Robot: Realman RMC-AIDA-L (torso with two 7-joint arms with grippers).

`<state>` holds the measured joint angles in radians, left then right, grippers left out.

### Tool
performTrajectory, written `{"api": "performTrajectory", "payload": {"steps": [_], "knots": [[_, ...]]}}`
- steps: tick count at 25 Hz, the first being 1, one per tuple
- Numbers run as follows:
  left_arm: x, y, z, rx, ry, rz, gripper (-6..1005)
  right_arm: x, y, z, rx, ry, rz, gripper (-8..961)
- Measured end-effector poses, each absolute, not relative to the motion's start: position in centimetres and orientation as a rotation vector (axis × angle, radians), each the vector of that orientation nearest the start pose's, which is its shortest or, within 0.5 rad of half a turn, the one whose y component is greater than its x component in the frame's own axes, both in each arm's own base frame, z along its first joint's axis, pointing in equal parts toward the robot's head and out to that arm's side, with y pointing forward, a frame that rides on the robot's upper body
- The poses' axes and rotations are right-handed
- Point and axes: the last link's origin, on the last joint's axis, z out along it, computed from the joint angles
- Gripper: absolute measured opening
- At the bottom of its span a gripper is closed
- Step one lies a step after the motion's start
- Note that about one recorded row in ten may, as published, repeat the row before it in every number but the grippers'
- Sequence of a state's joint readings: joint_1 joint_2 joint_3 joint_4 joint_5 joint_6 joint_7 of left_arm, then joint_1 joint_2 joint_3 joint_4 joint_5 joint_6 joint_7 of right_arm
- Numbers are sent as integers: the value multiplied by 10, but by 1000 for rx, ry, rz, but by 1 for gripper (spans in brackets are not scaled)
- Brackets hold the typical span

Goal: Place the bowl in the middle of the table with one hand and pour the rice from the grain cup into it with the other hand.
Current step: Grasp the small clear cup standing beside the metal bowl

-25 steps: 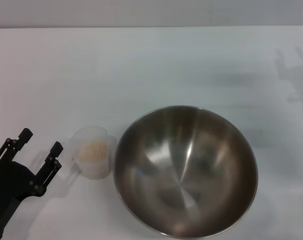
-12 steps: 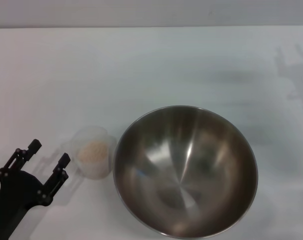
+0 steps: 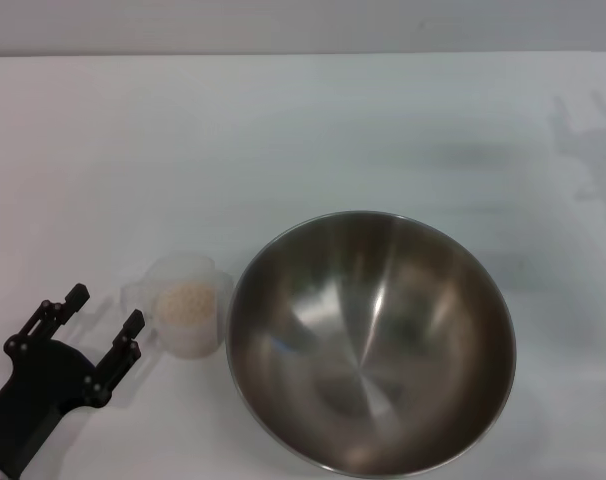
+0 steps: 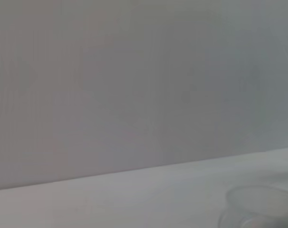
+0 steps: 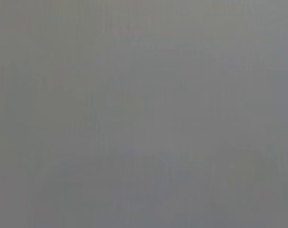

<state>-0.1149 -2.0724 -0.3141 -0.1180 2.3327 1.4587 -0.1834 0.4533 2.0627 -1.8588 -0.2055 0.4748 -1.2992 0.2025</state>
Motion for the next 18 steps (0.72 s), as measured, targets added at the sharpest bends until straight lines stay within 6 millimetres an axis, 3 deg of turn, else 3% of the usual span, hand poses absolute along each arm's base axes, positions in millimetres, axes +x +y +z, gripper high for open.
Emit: {"api": "performTrajectory", "payload": {"steps": [18], "knots": [[-349, 196, -57, -1951, -465, -702, 689, 300, 351, 26, -1479, 386, 891, 514]]}}
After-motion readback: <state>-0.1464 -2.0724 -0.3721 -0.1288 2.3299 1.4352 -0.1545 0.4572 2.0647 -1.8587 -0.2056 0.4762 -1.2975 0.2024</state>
